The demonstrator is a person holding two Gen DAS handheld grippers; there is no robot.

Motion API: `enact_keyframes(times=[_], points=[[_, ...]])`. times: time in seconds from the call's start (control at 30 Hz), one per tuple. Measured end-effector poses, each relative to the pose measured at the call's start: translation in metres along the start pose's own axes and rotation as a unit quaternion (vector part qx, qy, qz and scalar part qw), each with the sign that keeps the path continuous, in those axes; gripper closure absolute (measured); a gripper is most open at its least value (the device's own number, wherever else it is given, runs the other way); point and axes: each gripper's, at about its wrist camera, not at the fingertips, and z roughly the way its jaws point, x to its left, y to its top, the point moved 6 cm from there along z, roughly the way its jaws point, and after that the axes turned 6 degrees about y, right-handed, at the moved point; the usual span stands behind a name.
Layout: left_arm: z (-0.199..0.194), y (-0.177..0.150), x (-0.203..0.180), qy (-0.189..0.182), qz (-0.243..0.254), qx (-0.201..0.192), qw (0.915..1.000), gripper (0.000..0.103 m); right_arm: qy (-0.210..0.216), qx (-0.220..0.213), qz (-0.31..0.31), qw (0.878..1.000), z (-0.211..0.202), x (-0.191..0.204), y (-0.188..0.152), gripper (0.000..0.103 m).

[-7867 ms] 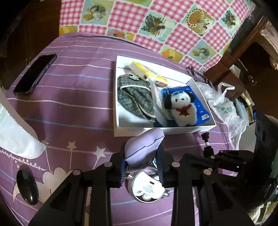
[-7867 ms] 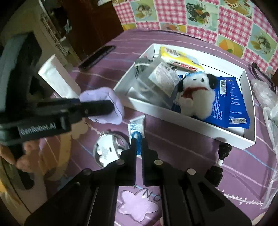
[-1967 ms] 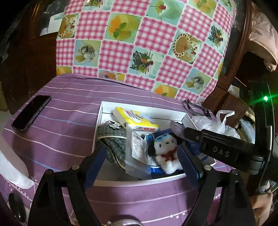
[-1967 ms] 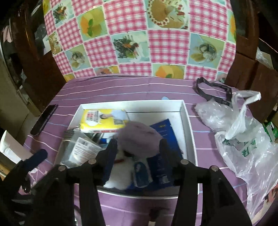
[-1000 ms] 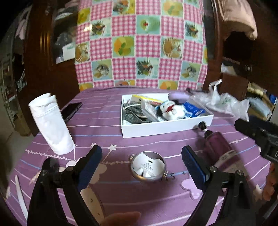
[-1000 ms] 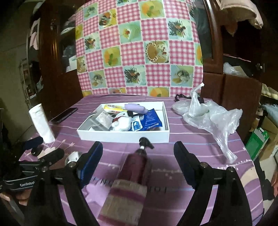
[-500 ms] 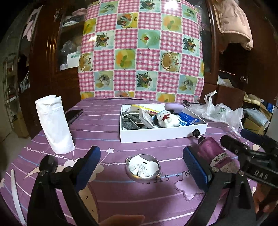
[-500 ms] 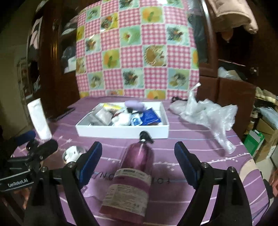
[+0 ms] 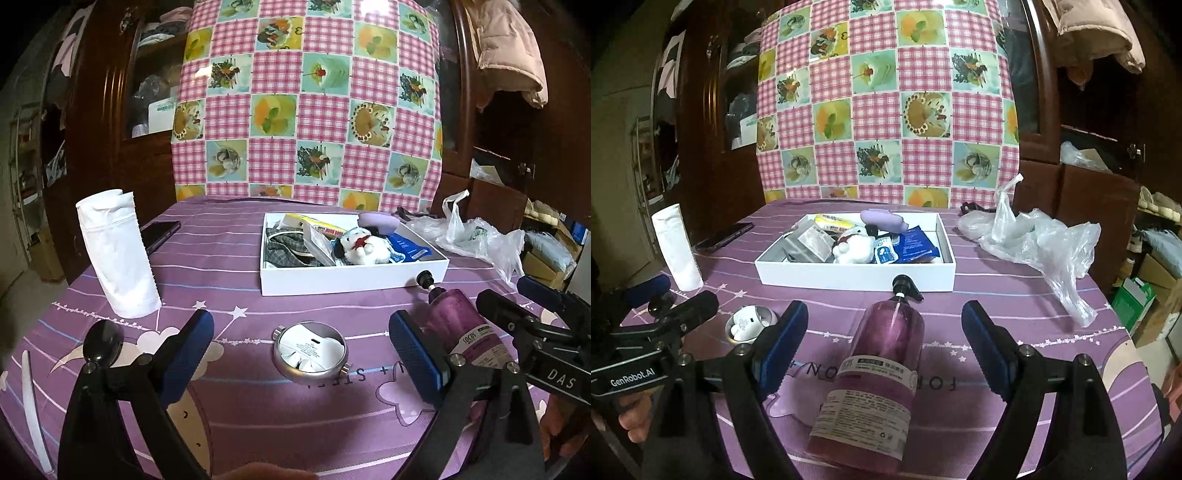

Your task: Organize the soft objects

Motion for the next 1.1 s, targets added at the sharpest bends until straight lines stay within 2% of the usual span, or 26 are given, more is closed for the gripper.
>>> enact_keyframes(times=[0.23, 1.1], points=[[0.0001, 0.0005, -0.0005, -0.002, -0.001, 0.002, 1.0000, 0.006, -0.001, 0.006, 0.016, 1.000, 0.0022, -0.0062, -0.0003, 0.018], [0.0070, -0.0022, -0.0022, -0.008, -0.004, 0.020, 0.9998, 0.006, 0.005, 0.009, 0.009, 1.000, 0.0005, -0.0021, 0.0013, 0.017]])
